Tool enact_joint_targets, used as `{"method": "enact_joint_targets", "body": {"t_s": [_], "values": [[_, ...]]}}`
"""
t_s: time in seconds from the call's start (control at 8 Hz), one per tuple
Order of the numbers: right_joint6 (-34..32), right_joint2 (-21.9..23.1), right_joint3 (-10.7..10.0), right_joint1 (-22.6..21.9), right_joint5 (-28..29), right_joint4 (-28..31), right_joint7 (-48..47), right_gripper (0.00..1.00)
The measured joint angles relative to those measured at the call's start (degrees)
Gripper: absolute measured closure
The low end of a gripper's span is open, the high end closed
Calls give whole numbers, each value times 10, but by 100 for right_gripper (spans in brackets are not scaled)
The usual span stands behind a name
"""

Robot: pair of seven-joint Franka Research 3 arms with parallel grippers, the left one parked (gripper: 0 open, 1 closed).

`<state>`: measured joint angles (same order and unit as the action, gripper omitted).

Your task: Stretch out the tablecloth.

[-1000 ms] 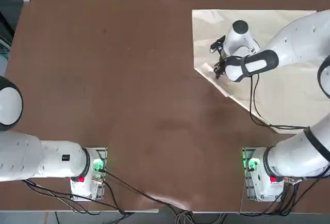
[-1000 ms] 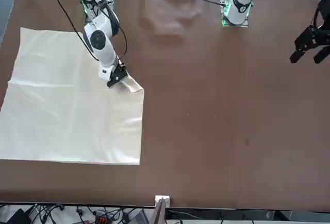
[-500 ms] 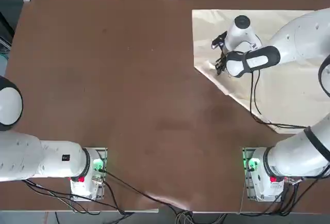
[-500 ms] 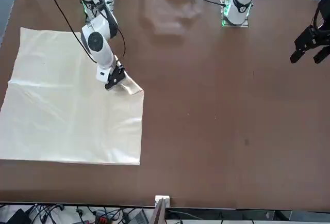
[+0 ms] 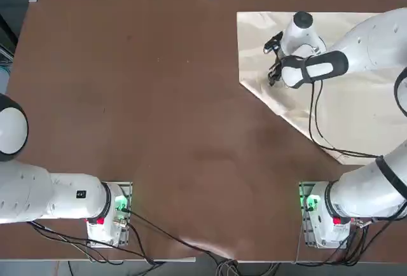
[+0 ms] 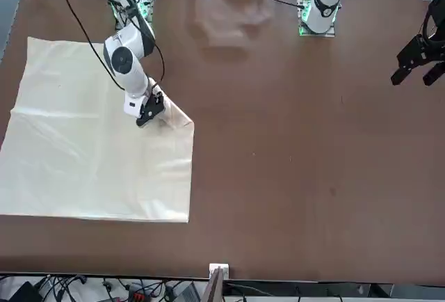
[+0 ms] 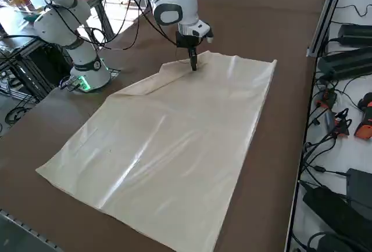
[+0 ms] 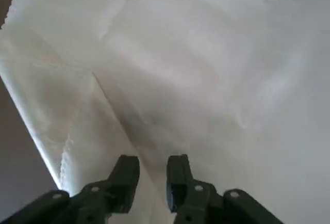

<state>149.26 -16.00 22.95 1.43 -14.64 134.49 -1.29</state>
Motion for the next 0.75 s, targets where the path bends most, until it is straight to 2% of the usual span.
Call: {"method": "enact_joint_targets", "body": {"t_s": [0.38,0.5,0.62,0.75], "values": [[-45,3,-1,2,-1,-19,3,48],[-67,7,2,2,1,-24,3,39],[-87,12,12,2,14,-25,-11,33],[-106,19,30,1,31,-26,-45,25]]}}
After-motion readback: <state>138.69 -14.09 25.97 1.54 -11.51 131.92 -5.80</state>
